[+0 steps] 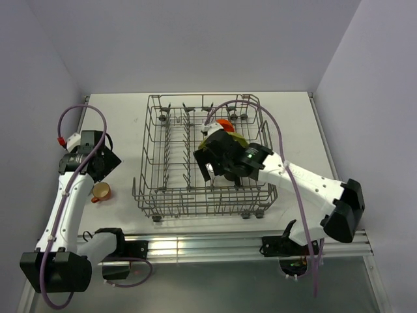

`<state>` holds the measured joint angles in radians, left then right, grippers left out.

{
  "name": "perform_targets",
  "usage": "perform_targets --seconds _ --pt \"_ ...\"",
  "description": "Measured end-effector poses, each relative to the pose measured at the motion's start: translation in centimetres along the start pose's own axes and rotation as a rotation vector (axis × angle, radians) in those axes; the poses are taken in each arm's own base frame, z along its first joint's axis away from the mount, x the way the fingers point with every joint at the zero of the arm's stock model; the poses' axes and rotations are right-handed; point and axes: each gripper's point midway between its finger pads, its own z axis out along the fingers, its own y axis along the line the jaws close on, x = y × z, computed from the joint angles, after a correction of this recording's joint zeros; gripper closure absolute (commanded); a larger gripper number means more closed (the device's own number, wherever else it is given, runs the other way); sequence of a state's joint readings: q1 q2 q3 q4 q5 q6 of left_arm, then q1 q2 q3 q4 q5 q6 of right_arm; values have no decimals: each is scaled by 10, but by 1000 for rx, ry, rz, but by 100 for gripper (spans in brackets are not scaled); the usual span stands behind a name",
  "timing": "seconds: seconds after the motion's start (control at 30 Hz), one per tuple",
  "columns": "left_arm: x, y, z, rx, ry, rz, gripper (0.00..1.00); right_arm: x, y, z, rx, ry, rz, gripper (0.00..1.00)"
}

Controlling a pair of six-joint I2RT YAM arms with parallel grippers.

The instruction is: Load the mixed dishes into the dish rack

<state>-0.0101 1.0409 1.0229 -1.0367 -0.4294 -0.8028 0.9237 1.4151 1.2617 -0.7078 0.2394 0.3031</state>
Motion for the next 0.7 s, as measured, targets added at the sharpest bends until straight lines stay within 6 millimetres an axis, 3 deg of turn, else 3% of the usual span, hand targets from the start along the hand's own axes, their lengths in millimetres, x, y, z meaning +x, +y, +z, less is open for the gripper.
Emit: perform_targets --seconds 0.2,0.3,0.47,0.7 --pt "16 3 6 35 41 -61 3 -17 -4 -45 -42 -118 45 0" --pt "34 1 13 43 104 -105 1 -24 -6 -60 -55 -158 60 0" --pt "61 3 26 8 185 -190 1 -29 -10 -68 -44 -174 60 0" --pt "79 6 42 -44 226 -260 1 -34 -8 -75 -55 -181 58 0"
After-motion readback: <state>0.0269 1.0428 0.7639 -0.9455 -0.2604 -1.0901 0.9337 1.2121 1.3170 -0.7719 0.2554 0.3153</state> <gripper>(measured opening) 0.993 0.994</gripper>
